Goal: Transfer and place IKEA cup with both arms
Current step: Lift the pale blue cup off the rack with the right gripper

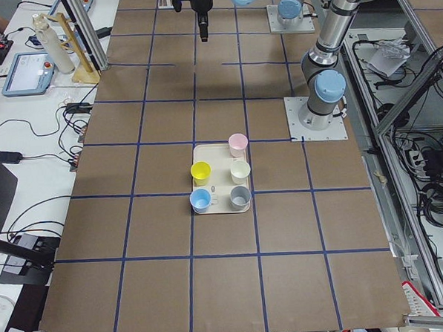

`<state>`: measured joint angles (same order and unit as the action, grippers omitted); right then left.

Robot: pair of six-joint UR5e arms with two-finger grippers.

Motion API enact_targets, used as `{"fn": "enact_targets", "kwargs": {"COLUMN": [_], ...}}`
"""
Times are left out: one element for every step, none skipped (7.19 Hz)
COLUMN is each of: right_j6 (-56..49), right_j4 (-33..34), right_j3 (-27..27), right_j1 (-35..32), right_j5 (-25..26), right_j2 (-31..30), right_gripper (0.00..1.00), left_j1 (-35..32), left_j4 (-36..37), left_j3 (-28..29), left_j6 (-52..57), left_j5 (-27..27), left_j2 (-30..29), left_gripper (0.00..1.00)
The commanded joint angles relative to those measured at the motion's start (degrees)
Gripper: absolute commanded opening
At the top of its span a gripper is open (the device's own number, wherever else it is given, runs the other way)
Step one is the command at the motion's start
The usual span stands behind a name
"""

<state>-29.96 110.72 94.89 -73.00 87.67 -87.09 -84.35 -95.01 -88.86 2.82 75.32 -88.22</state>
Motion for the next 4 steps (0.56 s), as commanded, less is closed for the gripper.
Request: {"fn": "enact_targets", "kwargs": {"right_j6": [15.3,20.94,22.56,23.97], "right_j4": [-5.31,-6.82,-12.23,-15.93], "right_j3": [0.03,0.03,-0.06,-0.06], "right_j1": [-9.22,-11.44,-11.03,-10.94], "right_j5": [-2.75,-11.3,-23.83,-31.87], "right_j2": [-1.5,-2.46,-3.16,-4.3], "right_gripper": [0.0,0.0,0.0,0.0], "left_j1": [7.06,10.75,12.27,12.63], "left_j4": [-4.09,-9.09,-11.41,-11.43], "left_j3": [-3.41,-4.81,-7.35,-11.55], "left_j6": [8.54,14.08,20.32,25.17], "left_j5": [-14.68,-23.2,-32.85,-40.09], "left_j2": [1.2,1.82,2.0,2.0], "left_gripper": [1.0,1.0,1.0,1.0]}}
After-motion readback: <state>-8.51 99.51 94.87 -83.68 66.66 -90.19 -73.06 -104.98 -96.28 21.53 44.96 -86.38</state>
